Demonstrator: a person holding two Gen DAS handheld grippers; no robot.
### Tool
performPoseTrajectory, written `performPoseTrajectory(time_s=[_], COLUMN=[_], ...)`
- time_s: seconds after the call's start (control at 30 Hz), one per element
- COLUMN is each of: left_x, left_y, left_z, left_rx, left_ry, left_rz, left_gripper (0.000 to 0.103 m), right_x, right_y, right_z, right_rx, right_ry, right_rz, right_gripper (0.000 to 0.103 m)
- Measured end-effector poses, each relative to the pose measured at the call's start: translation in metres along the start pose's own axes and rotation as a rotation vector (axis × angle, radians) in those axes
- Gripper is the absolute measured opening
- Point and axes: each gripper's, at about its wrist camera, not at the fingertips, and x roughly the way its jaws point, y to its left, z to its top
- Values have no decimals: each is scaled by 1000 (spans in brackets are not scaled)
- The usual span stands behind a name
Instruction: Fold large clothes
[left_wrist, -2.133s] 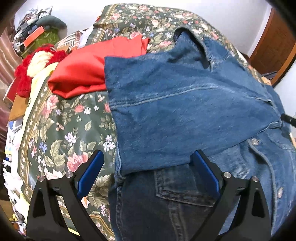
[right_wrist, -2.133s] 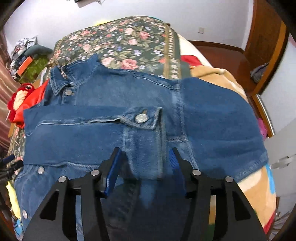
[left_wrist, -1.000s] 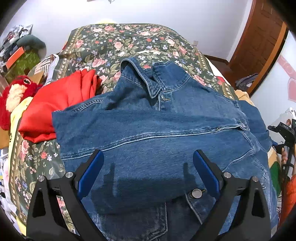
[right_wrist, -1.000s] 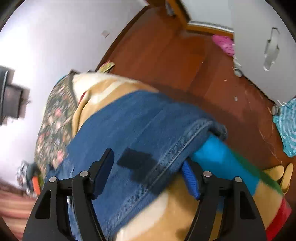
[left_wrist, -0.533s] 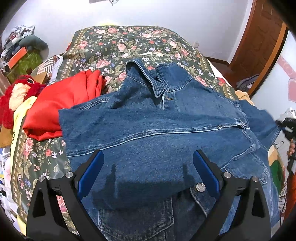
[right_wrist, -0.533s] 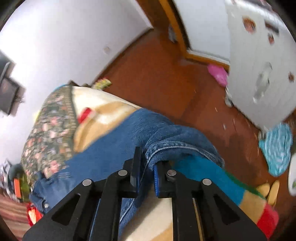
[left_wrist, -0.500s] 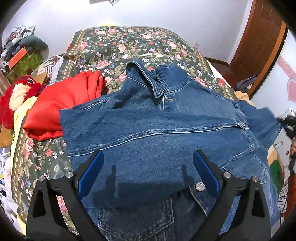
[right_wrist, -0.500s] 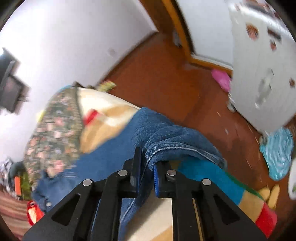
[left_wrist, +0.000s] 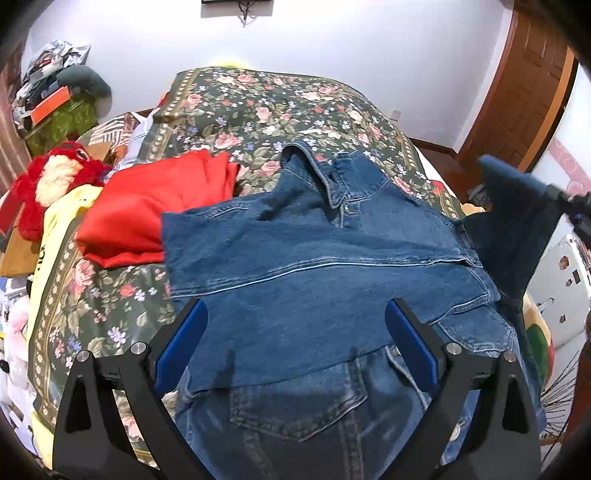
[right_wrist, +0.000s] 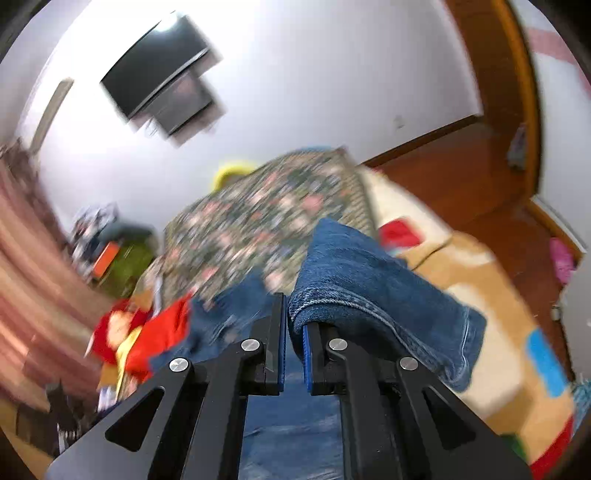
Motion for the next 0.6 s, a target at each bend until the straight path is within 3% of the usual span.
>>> performPoseTrajectory(time_s=[0.33, 0.6], left_x=[-7, -1], left_y=[17, -7], left_z=[-20, -19], left_rx=[-12, 35], left_ry=[14, 29], left_rz=[21, -6], left_gripper=[97, 97], right_x=[79, 79], right_y=[24, 23], right_z=[-70, -94], right_rx=[-60, -122], right_ry=[299, 406], right_rz=[2, -44], right_gripper=[7, 10])
